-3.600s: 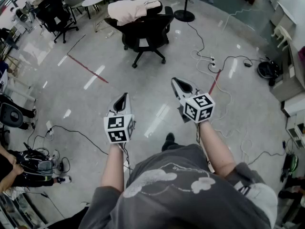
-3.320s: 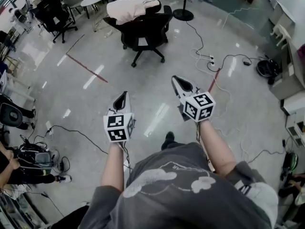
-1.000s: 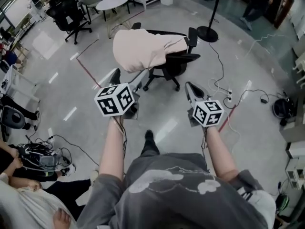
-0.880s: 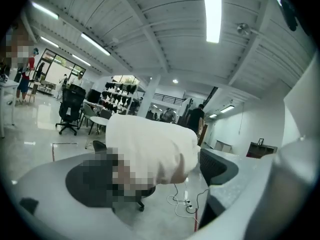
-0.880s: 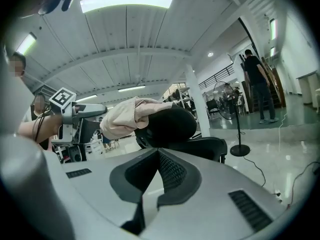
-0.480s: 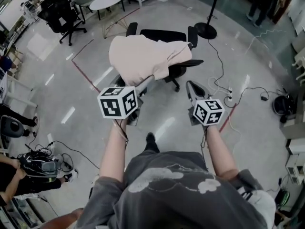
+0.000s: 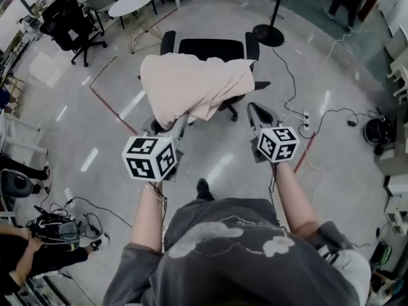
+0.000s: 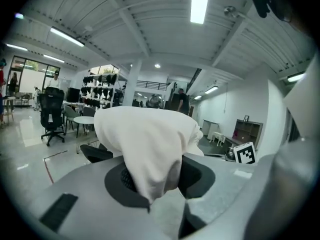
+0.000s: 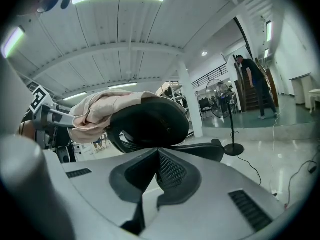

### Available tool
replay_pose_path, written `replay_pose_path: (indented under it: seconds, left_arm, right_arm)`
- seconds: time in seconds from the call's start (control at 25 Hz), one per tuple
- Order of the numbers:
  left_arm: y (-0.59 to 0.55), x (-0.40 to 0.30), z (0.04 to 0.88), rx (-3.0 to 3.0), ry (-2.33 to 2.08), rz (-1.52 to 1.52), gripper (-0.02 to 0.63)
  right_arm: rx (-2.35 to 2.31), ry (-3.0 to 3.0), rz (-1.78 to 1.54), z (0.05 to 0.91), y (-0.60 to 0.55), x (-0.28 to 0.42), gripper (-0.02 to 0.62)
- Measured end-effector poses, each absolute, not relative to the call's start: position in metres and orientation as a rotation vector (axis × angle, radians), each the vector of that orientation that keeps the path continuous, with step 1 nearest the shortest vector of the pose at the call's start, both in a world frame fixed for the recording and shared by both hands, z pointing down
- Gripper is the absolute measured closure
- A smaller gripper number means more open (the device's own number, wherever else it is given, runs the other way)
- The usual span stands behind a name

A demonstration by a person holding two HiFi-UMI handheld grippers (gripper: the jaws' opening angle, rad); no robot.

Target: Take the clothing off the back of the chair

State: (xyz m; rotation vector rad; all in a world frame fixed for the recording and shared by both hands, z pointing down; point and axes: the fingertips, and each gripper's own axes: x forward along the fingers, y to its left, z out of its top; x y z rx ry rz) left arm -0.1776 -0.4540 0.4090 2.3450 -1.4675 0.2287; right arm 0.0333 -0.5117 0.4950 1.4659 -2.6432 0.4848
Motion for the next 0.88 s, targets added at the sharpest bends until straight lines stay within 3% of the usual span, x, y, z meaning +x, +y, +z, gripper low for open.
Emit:
replay_pose_path:
  seconds: [0.88]
  left_arm:
    - [-0.417, -0.166, 0.434, 2.315, -1.407, 0.17, 0.494]
  right_arm:
    - [1.483, -2.667, 0.488, 0.49, -0.505, 0.042, 0.601]
